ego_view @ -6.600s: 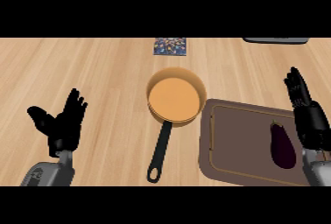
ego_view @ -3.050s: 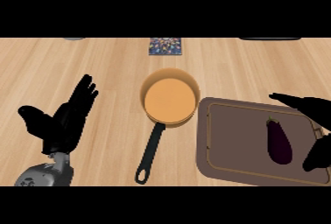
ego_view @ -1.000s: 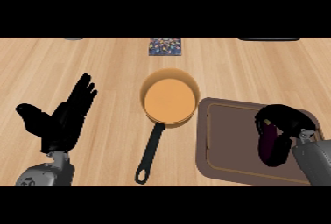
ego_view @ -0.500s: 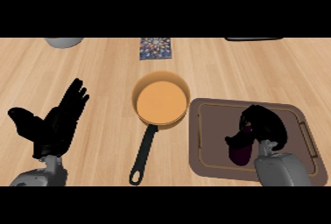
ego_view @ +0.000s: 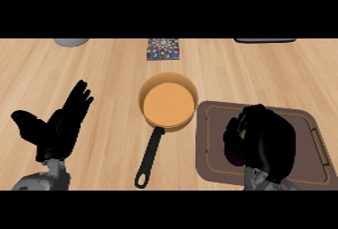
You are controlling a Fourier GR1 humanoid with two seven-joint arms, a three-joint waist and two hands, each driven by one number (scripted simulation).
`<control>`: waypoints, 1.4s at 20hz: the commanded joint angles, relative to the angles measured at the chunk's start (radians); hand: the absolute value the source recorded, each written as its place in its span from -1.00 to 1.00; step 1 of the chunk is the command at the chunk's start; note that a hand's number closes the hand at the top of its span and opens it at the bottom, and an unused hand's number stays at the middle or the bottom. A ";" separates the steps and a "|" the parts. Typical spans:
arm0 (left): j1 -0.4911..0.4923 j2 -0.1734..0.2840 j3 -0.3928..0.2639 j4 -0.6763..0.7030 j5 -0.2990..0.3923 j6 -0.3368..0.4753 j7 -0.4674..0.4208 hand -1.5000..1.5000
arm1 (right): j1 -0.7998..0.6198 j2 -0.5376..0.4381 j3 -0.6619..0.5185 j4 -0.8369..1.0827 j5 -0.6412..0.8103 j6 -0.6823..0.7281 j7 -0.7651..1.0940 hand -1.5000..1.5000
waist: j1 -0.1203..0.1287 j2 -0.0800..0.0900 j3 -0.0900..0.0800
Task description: Pick the eggplant from the tray and place it in the pot
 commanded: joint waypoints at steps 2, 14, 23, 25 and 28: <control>0.015 -0.015 -0.033 -0.003 -0.019 -0.001 -0.010 0.00 | -0.113 0.014 0.175 -0.204 0.138 0.141 0.311 1.00 | 0.017 0.006 0.001; -0.068 -0.016 -0.038 0.031 -0.005 -0.023 0.009 0.00 | -0.517 0.014 0.203 -0.105 0.139 0.200 0.355 1.00 | 0.067 0.024 0.001; -0.053 -0.030 -0.051 0.018 -0.003 -0.024 0.004 0.00 | -0.721 0.014 -0.017 0.097 0.017 0.185 0.381 1.00 | 0.089 0.026 0.003; -0.079 -0.057 -0.070 0.041 -0.028 0.004 0.002 0.00 | -0.771 0.014 -0.035 0.171 -0.009 0.172 0.385 1.00 | 0.091 0.029 0.002; -0.122 -0.038 -0.048 0.032 -0.031 0.010 0.027 0.00 | -0.784 0.014 -0.080 0.258 -0.047 0.107 0.367 1.00 | 0.081 0.033 0.005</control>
